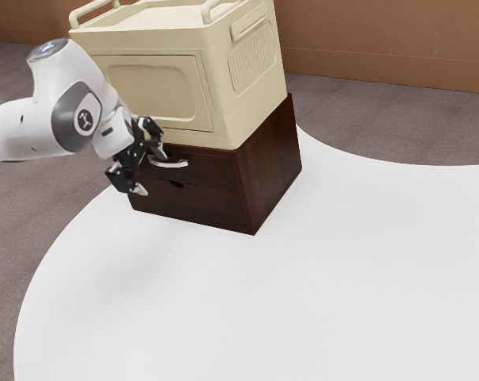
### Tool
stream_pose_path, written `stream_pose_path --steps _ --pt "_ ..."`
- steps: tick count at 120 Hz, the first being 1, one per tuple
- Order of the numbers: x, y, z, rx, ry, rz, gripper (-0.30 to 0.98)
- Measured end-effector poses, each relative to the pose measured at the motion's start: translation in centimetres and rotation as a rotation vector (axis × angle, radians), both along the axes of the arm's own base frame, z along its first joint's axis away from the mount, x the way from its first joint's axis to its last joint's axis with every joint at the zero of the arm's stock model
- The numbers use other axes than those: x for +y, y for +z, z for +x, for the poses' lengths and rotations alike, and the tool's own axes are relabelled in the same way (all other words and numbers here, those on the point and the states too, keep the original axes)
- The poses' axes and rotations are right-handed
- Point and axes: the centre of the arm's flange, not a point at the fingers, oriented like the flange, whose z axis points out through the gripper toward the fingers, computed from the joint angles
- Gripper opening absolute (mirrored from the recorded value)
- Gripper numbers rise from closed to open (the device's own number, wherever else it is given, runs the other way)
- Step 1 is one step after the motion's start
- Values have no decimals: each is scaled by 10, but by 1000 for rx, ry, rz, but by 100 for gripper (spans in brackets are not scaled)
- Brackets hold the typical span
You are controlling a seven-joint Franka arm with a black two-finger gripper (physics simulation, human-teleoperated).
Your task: Pull the drawer handle with one arm to open the drawer
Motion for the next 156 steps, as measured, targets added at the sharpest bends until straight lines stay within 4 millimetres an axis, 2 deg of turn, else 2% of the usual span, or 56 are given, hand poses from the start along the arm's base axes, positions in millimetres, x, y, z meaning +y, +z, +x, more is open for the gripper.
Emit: stream_pose_path --steps 65,107,156 --pt "2 -10 5 -11 29 -11 68" --pt "2 -10 5 -15 38 -16 49" --pt "1 -6 3 -16 36 -15 33"
